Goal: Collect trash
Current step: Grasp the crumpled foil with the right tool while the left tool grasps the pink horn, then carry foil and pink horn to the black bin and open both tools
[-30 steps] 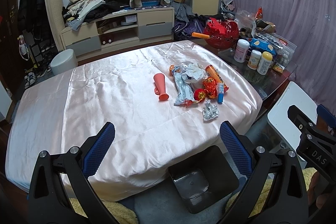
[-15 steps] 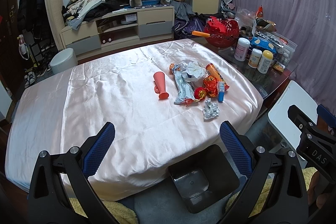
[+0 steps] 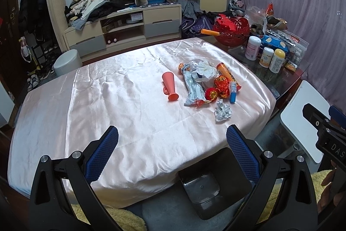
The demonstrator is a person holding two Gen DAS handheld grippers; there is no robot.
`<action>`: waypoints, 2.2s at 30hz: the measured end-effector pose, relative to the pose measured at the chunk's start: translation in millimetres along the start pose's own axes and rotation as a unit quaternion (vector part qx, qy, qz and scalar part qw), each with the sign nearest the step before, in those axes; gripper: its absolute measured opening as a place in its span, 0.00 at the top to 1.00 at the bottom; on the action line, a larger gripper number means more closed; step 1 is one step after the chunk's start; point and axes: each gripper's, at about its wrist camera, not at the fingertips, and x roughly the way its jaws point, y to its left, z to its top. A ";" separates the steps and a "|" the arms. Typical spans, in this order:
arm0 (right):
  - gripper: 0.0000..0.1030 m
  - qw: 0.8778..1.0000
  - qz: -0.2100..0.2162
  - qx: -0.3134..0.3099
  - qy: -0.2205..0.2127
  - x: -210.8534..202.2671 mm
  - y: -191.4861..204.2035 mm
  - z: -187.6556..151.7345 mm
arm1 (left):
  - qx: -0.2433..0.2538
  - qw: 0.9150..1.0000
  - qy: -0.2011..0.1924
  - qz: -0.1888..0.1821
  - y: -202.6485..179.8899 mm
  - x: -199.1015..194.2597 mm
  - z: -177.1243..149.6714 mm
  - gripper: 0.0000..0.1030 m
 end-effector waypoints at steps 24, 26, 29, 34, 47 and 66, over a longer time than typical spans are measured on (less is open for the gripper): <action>0.19 0.986 0.086 -0.031 0.143 148.4 63.4 -15.7 | 0.006 0.995 0.096 0.008 52.8 132.4 40.3 0.10; 0.23 0.983 0.095 -0.034 0.153 159.7 71.6 -15.4 | 0.008 0.994 0.107 -0.001 49.7 150.4 47.9 0.16; 0.25 0.984 0.089 -0.050 0.148 172.2 82.5 -14.5 | 0.013 0.993 0.117 -0.009 44.4 176.4 59.5 0.24; 0.25 0.986 0.064 -0.079 0.130 184.5 86.2 -13.0 | 0.009 0.992 0.122 -0.032 31.8 211.3 77.8 0.24; 0.62 0.984 0.077 -0.088 0.137 203.9 81.2 -17.9 | 0.010 0.984 0.175 -0.044 17.9 275.1 75.5 0.70; 0.73 0.990 0.072 -0.070 0.099 115.7 24.4 -15.5 | 0.002 0.988 0.123 -0.092 15.3 147.4 43.3 0.80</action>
